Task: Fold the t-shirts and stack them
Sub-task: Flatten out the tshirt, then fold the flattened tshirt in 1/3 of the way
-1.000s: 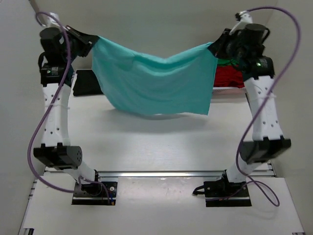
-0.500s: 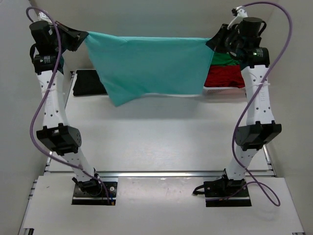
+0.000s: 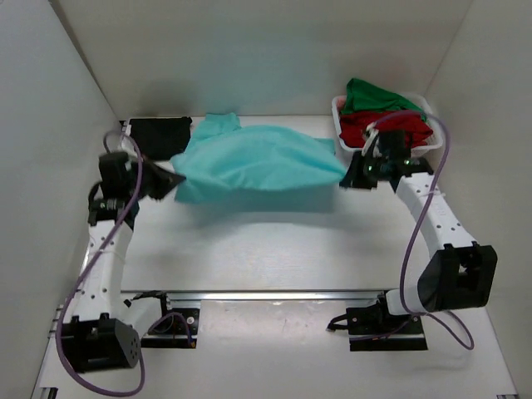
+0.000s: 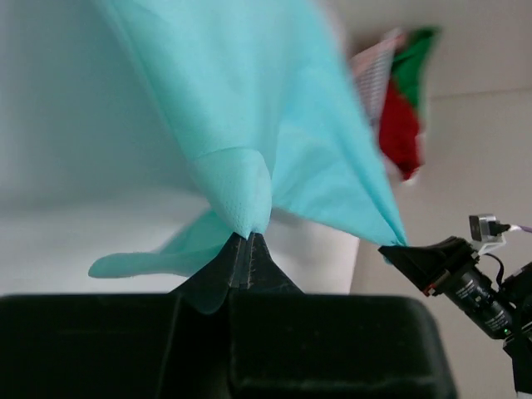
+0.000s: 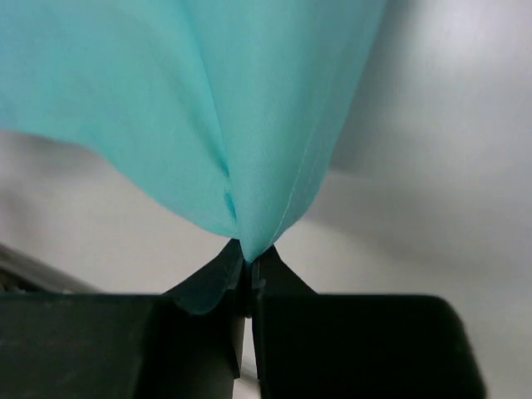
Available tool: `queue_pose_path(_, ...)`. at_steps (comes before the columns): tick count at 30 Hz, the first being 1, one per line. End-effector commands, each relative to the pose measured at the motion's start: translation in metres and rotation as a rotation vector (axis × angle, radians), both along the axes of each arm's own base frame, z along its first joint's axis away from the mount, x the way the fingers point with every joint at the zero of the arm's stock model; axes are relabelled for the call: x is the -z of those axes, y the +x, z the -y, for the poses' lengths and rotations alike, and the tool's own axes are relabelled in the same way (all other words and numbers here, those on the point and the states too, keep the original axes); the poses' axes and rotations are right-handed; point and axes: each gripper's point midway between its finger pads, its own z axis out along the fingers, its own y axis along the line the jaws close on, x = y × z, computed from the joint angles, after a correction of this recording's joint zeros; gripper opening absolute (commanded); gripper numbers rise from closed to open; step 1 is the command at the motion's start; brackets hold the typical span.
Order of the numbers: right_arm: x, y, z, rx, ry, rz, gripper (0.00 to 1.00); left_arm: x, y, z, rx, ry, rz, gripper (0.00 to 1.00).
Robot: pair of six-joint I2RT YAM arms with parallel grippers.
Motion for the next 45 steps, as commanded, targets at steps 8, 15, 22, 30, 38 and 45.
queue_pose_path(8,0.130,-0.157,-0.002,-0.047,0.012,-0.426,0.00,0.132,-0.107,0.009,-0.054,-0.059,-0.376,0.00)
queue_pose_path(15,0.152,-0.205,0.003,-0.065,-0.021,-0.586,0.00,0.160,-0.152,-0.002,-0.110,0.015,-0.565,0.00)
queue_pose_path(22,0.149,-0.191,0.005,-0.030,0.007,-0.609,0.00,0.175,-0.135,-0.009,-0.180,-0.021,-0.566,0.00)
queue_pose_path(30,0.139,-0.138,0.006,0.000,0.028,-0.587,0.00,0.171,-0.087,-0.034,-0.229,0.037,-0.540,0.00)
queue_pose_path(38,0.143,-0.101,0.018,0.033,0.009,-0.616,0.00,0.180,-0.042,-0.040,-0.207,0.039,-0.554,0.00)
queue_pose_path(45,0.151,-0.079,0.020,0.034,0.022,-0.639,0.02,0.185,-0.013,-0.037,-0.191,0.012,-0.568,0.00)
